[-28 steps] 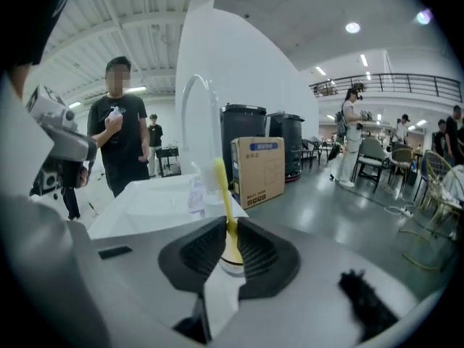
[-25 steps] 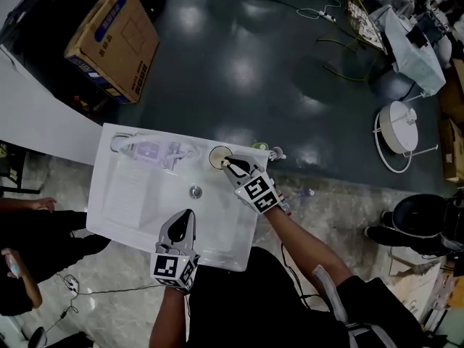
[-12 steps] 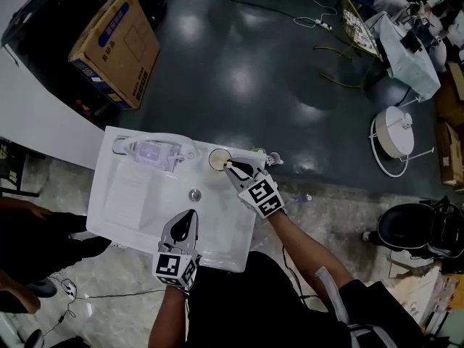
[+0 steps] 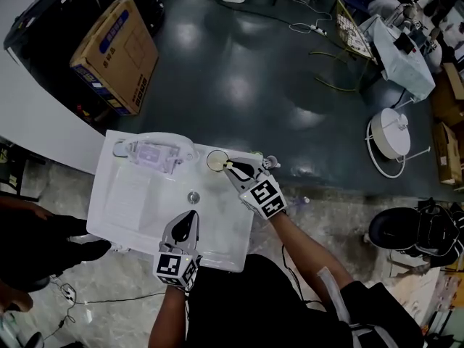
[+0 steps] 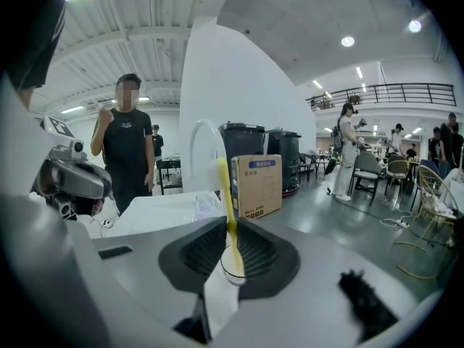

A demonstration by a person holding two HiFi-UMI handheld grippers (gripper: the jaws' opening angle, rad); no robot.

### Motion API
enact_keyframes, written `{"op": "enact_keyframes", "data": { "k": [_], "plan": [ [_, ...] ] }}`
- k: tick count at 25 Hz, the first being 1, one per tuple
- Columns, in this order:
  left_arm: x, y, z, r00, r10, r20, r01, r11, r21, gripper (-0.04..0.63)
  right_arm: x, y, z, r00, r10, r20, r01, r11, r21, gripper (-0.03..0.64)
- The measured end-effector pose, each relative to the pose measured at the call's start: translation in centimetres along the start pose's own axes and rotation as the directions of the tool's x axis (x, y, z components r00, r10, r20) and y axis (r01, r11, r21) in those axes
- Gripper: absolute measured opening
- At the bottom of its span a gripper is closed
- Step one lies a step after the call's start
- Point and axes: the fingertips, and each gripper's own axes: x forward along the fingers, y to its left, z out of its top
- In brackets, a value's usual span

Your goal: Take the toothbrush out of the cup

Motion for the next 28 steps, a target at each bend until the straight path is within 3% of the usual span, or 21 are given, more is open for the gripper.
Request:
{"op": "enact_keyframes", "data": {
  "k": [4,14,28],
  "plan": [
    [-0.3,-0.4,0.7,1.000,-0.009,0.023,0.009,1.000,-0.016,0.009,-0.9,0.4,1.0,1.000,0.007,0.025,-0.008,1.000,0.031,0.052],
    [-1.1,-1.2,2.1,0.998,-0.010,0.060,0.010,1.000,0.003,0.009,-3.7,2.1,2.2,0.999,0.007,0.048,-0.006,1.000,-0.007,0.052],
    [-2.3,-2.5,2.2,0.998,-0.025,0.063,0.024,0.999,0.024,0.009,-8.2,5.6,4.2,0.996,0.029,0.089,-0.027,0.999,-0.029,0.052]
  ]
}}
